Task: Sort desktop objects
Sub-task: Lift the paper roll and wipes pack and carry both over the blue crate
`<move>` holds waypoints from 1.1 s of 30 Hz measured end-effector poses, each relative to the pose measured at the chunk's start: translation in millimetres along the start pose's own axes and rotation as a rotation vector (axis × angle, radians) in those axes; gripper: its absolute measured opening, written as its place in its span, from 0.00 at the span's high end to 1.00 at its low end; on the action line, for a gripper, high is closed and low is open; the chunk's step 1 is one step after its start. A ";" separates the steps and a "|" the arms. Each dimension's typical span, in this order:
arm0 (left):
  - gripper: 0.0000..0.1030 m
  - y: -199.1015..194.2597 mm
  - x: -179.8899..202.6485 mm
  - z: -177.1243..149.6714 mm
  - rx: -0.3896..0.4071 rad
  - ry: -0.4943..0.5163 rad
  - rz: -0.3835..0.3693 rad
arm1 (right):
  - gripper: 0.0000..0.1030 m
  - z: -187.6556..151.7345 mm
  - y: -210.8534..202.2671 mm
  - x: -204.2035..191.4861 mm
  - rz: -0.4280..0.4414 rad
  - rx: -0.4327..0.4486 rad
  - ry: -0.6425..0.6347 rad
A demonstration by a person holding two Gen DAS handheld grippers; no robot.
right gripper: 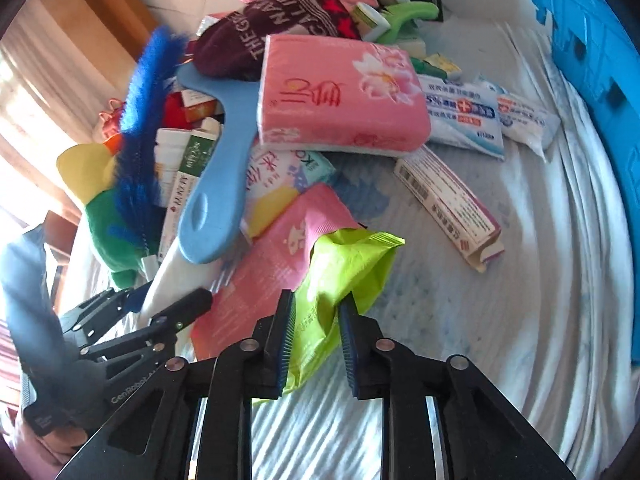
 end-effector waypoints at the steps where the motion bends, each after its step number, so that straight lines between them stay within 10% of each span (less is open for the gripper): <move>1: 0.56 1.9 0.9 0.5 -0.002 0.007 0.003 | 0.76 -2.3 2.4 6.7 -0.004 -0.012 0.018; 7: 0.56 10.1 0.4 2.2 -0.007 0.051 0.005 | 0.48 -17.1 7.3 30.8 -0.026 -0.026 0.110; 13: 0.56 19.7 -5.2 5.2 -0.016 0.083 -0.002 | 0.47 -24.2 24.3 28.1 0.031 -0.034 0.152; 20: 0.57 1.4 -0.2 9.0 0.000 0.113 -0.022 | 0.85 -24.8 12.2 -8.1 0.025 0.024 0.051; 33: 0.57 -105.5 33.8 59.4 0.250 0.161 -0.005 | 0.92 10.9 -130.6 -50.1 -0.094 0.374 -0.212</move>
Point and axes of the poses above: each gripper's, at about its wrist camera, not at the fingertips, and y roughly the way its jaws point, x to its right, z to its top, the point moved 3 cm from there along y, roughly the way its jaws point, and after that the axes turned 11 degrees about y, right-handed, at the moved point
